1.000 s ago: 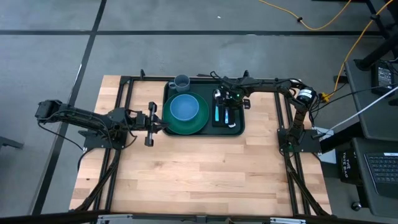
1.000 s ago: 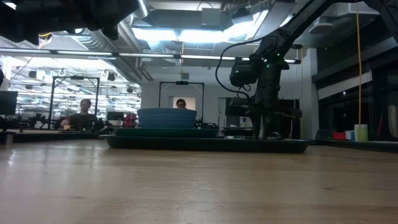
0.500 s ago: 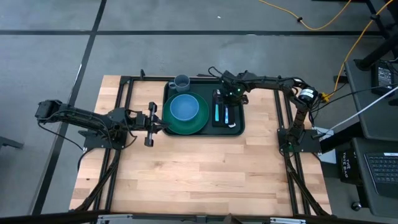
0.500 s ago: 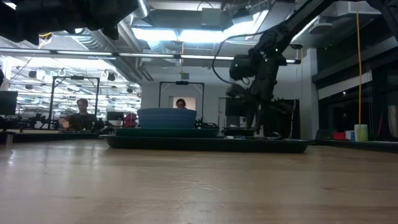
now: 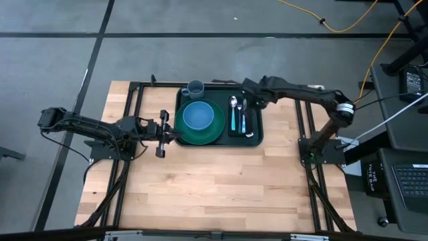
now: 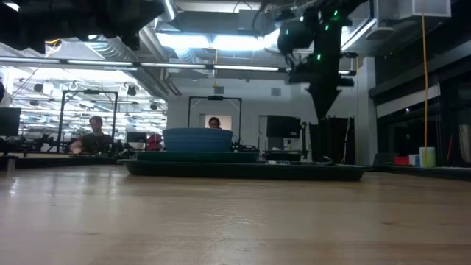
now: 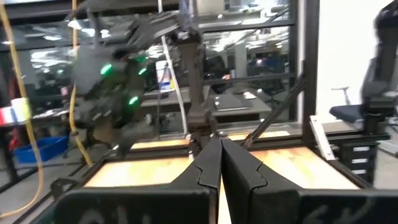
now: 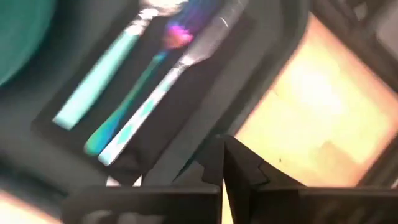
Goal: Set up tray
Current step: Return to Home Position
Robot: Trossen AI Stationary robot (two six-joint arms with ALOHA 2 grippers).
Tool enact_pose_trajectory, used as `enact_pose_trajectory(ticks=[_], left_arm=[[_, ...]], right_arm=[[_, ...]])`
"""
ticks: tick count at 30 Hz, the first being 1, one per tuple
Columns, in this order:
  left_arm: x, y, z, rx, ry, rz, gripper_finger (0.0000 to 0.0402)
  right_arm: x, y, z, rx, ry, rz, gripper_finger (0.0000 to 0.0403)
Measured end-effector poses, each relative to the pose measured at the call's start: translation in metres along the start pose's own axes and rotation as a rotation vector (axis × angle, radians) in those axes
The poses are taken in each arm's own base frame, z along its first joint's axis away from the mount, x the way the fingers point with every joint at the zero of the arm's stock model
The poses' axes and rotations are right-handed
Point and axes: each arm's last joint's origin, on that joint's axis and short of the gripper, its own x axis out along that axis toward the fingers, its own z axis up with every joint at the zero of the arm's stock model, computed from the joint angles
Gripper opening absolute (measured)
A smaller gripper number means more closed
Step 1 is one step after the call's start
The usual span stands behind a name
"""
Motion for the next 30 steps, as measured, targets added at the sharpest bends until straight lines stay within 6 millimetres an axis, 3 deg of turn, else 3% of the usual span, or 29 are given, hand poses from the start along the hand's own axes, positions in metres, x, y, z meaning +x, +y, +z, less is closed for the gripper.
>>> enact_pose_trajectory(ticks=[6,9,18,24,30], left_arm=[[-0.005,0.003,-0.001,0.014,0.046,0.094,0.0002],[-0.009,0.003,0.001,0.014,0.054,0.081,0.0002],[-0.024,0.006,0.003,0.026,0.119,0.167,0.0002],[-0.032,0.006,0.003,0.018,0.113,0.145,0.0002],[-0.047,0.005,-0.027,0.004,-0.001,0.167,0.0001]], right_arm=[[-0.041,0.015,-0.02,-0.145,-0.21,0.044,0.0006],[-0.048,0.021,-0.037,-0.176,-0.392,0.099,0.0007],[-0.026,0.028,-0.098,-0.258,-0.742,0.393,0.0004],[-0.016,0.018,-0.12,-0.24,-0.793,0.444,0.0011],[0.006,0.016,-0.132,-0.22,-0.829,0.47,0.0013]])
